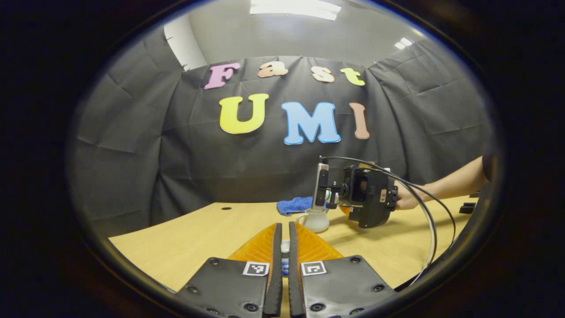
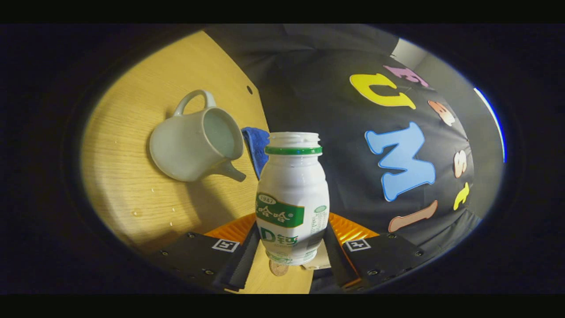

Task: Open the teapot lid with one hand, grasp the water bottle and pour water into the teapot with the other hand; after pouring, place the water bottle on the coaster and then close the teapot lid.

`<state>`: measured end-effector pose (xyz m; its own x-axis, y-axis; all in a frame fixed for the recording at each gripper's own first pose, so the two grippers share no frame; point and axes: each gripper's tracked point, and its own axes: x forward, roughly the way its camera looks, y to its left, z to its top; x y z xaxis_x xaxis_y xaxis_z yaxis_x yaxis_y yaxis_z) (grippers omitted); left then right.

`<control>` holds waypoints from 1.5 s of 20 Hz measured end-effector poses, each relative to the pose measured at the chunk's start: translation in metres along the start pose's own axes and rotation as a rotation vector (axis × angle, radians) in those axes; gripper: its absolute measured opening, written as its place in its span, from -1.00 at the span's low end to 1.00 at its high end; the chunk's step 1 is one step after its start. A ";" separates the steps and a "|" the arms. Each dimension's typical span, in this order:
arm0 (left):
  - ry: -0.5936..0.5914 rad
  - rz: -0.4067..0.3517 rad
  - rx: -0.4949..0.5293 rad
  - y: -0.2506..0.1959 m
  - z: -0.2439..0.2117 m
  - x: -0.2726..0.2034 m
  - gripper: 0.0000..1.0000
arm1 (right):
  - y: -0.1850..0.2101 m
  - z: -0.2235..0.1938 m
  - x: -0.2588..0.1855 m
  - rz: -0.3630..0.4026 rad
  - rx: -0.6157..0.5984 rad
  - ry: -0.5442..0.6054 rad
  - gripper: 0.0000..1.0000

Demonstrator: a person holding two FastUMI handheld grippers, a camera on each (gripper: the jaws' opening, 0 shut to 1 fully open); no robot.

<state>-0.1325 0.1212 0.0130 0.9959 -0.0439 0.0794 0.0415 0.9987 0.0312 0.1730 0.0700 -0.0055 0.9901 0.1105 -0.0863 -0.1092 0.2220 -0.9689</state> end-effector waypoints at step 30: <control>0.046 0.011 -0.006 0.005 -0.018 0.005 -0.75 | -0.038 0.013 0.007 -0.111 -0.376 -0.044 0.44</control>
<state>-0.1258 0.1264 -0.0043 0.9989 -0.0318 0.0333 0.0309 0.9992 0.0245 0.1826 0.0752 0.0336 0.9884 0.1494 0.0262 0.0465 -0.1340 -0.9899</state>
